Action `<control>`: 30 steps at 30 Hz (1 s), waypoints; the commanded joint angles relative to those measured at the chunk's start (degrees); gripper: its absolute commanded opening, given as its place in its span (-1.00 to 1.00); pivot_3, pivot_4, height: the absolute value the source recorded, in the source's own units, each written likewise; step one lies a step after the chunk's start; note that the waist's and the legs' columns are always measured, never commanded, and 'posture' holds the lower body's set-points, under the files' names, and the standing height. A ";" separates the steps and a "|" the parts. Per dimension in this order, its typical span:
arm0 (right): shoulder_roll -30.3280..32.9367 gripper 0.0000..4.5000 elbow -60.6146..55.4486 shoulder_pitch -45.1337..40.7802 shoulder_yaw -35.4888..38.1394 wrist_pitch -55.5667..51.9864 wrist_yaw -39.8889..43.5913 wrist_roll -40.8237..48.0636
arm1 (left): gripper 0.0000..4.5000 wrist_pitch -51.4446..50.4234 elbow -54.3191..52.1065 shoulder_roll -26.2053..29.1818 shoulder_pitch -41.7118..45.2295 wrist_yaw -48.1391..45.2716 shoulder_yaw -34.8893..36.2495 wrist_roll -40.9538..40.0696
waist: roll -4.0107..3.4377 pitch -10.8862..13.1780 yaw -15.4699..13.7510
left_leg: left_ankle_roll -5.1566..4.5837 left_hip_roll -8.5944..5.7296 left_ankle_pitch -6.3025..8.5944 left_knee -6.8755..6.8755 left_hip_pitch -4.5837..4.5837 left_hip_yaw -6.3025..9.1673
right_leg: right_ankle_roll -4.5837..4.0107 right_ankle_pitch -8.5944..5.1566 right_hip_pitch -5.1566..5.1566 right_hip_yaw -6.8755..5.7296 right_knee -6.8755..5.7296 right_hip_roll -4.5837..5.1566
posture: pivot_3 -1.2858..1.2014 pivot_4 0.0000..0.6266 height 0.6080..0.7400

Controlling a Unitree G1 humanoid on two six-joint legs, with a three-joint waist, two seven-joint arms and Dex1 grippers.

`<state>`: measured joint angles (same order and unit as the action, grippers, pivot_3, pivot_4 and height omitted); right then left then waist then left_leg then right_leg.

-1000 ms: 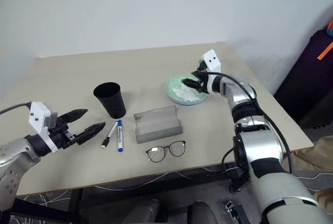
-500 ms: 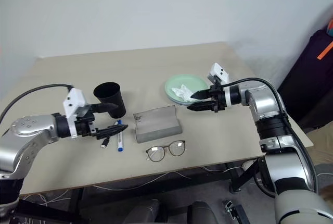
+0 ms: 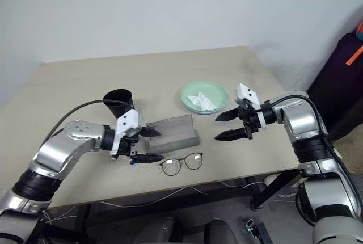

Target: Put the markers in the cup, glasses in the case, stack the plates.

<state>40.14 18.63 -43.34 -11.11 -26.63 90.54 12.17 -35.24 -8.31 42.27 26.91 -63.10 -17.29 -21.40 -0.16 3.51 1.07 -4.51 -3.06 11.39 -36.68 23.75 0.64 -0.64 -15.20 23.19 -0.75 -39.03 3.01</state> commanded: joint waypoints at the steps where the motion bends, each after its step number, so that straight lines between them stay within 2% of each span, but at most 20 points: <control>1: 0.87 0.98 -1.92 -0.70 1.72 2.19 -0.26 1.33 | 1.00 0.95 1.98 -2.35 3.42 -1.41 -1.84 1.66 | 0.00 0.00 -0.01 | 0.00 0.00 0.00 -0.02 0.00 0.00 | 0.01 0.01 -0.01 0.00 0.00 0.00 | 0.03 -1.00 0.80; 8: 2.89 0.98 -0.88 0.60 3.42 5.71 0.72 2.10 | 1.00 2.02 5.92 -8.45 7.06 -3.63 -5.68 3.89 | 0.01 0.01 -0.13 | -0.15 0.00 0.02 -0.20 0.09 0.01 | 0.13 0.06 -0.07 -0.04 0.01 0.01 | 0.03 -1.00 0.80; 20: 4.22 0.98 -1.58 2.41 4.03 6.29 -1.36 2.72 | 1.00 6.83 9.55 -11.71 6.05 -5.31 -8.34 7.98 | 0.02 0.01 -0.14 | -0.27 -0.01 0.03 -0.26 0.17 0.00 | 0.25 0.15 -0.08 -0.02 0.15 0.06 | 0.03 -1.00 0.80; 23: 4.33 1.00 -1.86 2.75 4.25 6.15 -1.90 2.82 | 0.58 7.88 11.19 -12.83 5.30 -5.18 -9.38 9.44 | 0.00 0.00 -0.17 | -0.30 -0.01 0.02 -0.30 0.31 0.00 | 0.30 0.19 0.01 -0.02 0.16 0.07 | 0.03 -1.00 0.80; 27: 4.42 1.00 -2.13 2.92 4.25 5.99 -2.24 2.99 | -0.07 8.37 11.91 -13.53 4.90 -5.42 -9.52 10.40 | -0.01 -0.01 -0.15 | -0.37 -0.01 -0.03 -0.46 0.78 0.01 | 0.39 0.34 0.28 -0.04 0.15 0.06 | 0.03 -1.00 0.80; 30: 4.43 1.00 -2.30 2.98 4.14 5.86 -2.50 3.06 | -0.54 8.53 12.05 -13.95 4.86 -5.43 -9.61 10.85 | -0.01 -0.01 -0.15 | -0.40 -0.02 -0.03 -0.55 0.81 0.01 | 0.43 0.37 0.25 -0.03 0.16 0.07 | 0.03 -1.00 0.80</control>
<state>43.65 18.39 -39.84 -8.84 -20.95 88.35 14.11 -27.72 4.34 28.50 31.67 -68.39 -27.33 -10.86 -0.17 3.50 0.93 -4.92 -3.09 11.37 -37.27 24.56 0.65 -0.20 -14.81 23.44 -0.78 -38.87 3.09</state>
